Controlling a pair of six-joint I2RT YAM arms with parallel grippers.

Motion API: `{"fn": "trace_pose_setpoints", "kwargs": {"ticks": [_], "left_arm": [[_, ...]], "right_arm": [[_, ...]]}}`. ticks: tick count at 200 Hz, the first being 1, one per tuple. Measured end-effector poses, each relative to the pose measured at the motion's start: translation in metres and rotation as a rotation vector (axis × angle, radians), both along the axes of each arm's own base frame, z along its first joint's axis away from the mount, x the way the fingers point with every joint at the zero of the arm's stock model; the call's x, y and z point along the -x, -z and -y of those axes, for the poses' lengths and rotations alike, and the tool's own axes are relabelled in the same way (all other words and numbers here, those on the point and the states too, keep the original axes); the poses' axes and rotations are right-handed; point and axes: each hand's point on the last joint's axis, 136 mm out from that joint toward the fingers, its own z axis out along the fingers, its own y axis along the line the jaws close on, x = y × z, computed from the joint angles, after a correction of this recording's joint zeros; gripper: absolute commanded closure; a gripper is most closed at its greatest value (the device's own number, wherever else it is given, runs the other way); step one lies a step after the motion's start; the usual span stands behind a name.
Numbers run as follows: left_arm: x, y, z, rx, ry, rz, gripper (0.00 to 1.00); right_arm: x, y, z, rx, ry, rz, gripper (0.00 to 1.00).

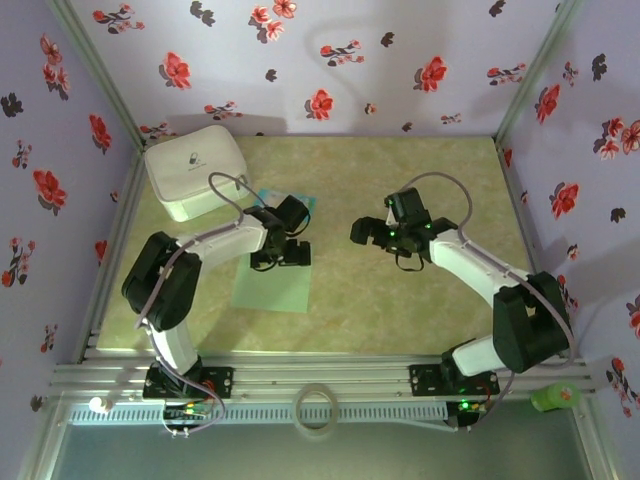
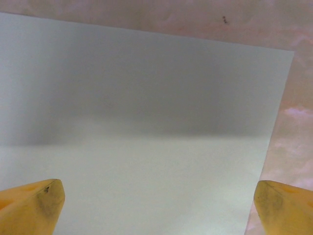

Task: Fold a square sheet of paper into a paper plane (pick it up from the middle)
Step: Move the square sheet of paper to the center of the table.

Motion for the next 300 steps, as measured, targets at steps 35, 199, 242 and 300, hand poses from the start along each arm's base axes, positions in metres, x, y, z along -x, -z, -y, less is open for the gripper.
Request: {"fn": "trace_pose_setpoints", "kwargs": {"ticks": [35, 199, 242, 300], "left_arm": [[0.000, 0.001, 0.002, -0.002, 0.009, -0.013, 0.00], [0.013, 0.022, -0.004, -0.062, 0.018, -0.101, 0.00], [0.015, 0.028, -0.005, -0.072, 0.018, -0.114, 0.01], [0.015, 0.030, -0.005, -0.076, 0.019, -0.118, 0.01]], "right_arm": [[0.004, 0.006, 0.001, 0.012, -0.002, -0.027, 0.01], [0.017, 0.049, -0.005, 0.031, -0.046, -0.182, 0.01], [0.015, 0.049, -0.009, 0.027, -0.063, -0.190, 0.01], [0.018, 0.052, -0.012, 0.087, -0.085, -0.208, 0.01]]}}
